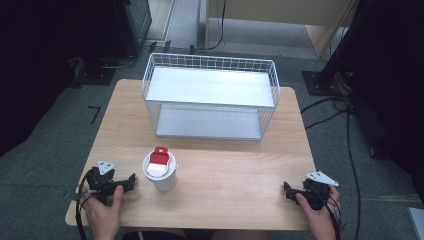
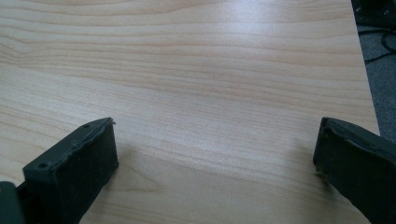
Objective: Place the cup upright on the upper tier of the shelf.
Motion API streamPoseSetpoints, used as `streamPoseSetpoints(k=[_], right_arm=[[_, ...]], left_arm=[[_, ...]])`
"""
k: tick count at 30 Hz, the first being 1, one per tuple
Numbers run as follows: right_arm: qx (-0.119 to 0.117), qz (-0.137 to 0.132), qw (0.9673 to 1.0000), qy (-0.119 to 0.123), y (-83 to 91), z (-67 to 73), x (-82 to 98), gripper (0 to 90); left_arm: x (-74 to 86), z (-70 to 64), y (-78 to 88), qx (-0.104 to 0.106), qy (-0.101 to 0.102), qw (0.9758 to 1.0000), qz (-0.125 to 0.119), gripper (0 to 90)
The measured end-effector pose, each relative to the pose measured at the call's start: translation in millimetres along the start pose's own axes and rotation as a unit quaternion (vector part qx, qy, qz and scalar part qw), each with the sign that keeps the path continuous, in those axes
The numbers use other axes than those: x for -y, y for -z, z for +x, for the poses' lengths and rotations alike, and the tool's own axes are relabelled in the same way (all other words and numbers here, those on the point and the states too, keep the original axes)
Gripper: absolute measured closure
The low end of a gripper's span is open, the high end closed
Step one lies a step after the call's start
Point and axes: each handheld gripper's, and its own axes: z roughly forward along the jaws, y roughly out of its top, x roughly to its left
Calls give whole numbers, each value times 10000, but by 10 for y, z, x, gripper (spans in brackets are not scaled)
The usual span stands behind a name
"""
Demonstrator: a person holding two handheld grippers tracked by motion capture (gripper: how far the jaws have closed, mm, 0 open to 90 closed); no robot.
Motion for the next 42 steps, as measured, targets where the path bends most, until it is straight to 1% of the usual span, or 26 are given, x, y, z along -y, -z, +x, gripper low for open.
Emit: streamPoseSetpoints(k=[2, 7, 10, 11, 13, 15, 16, 17, 18, 19, 20, 21, 22, 23, 24, 25, 26, 27, 29, 30, 32, 35, 36, 38, 40, 42], right_arm=[[1, -2, 10000, 2, 0, 0, 0, 0], [0, -9, 10000, -2, -1, 0, 0, 0], [0, -1, 10000, 0, 0, 0, 0, 0], [0, 0, 10000, 1, 0, 0, 0, 0], [-1, -3, 10000, -1, -1, 0, 0, 0], [-2, 0, 10000, 1, 0, -1, 0, 0], [-2, -1, 10000, 1, 0, -1, 0, 0], [0, 0, 10000, -1, 0, 0, 0, 0], [-3, 3, 10000, -5, 0, 1, 0, 0], [0, -2, 10000, 2, 0, 0, 0, 0], [-5, 3, 10000, -4, 0, 0, 0, 0], [-5, 3, 10000, -4, 0, 0, 0, 0], [-2, 2, 10000, -6, 0, 1, 0, 0], [-2, -2, 10000, -2, 0, 0, 0, 0], [0, -2, 10000, 0, 0, 0, 0, 0], [0, -2, 10000, 0, 0, 0, 0, 0], [0, -2, 10000, -1, 0, 0, 0, 0], [-2, -1, 10000, -2, 0, 0, 0, 0], [-2, -2, 10000, -1, -1, 0, 0, 0], [-4, 3, 10000, -6, 0, 1, 0, 0], [-3, -1, 10000, -1, 0, 0, 0, 0], [-2, 3, 10000, -7, 0, 1, 0, 0], [-2, 3, 10000, -7, 0, 1, 0, 0], [-4, -1, 10000, 0, 0, 0, 0, 0], [-3, 3, 10000, -6, 0, 1, 0, 0], [-3, 2, 10000, -7, 0, 1, 0, 0]], left_arm=[[-2, -1, -2, 1, 1, 10000, -4, 0], [-22, -18, -23, -109, 132, 9999, -16, 0], [-14, -24, -16, -106, 127, 9999, -16, 0], [-2, -23, -2, -64, 83, 9999, -6, 0], [10, -17, 17, -29, 101, 9999, 5, 0], [50, -26, 65, 86, 247, 9995, -186, 0], [64, -16, 108, 240, 324, 9985, -362, 0], [79, -17, 159, 333, 396, 9972, -548, 6], [83, -19, 187, 294, 360, 9970, -618, 47], [87, -27, 222, 218, 352, 9967, -701, 118], [87, -32, 251, 223, 331, 9963, -759, 173], [87, -32, 251, 223, 331, 9963, -759, 137], [90, -41, 285, 348, 238, 9958, -808, 137], [96, -86, 337, 410, 35, 9952, -891, 133], [97, -102, 357, 435, -21, 9948, -918, 122], [97, -102, 357, 435, -21, 9948, -918, 113], [98, -142, 417, 676, -63, 9925, -1013, 113], [98, -142, 417, 676, -63, 9925, -1013, 120], [95, -187, 468, 716, -67, 9911, -1121, 130], [89, -235, 514, 794, -123, 9894, -1208, 134], [78, -299, 555, 948, -215, 9873, -1260, 132], [62, -401, 597, 1310, -348, 9825, -1280, 95], [62, -401, 597, 1310, -348, 9825, -1280, 89], [46, -490, 611, 1549, -384, 9784, -1311, 80], [38, -524, 602, 1671, -348, 9763, -1330, 79], [27, -567, 598, 1731, -348, 9748, -1364, 79]])
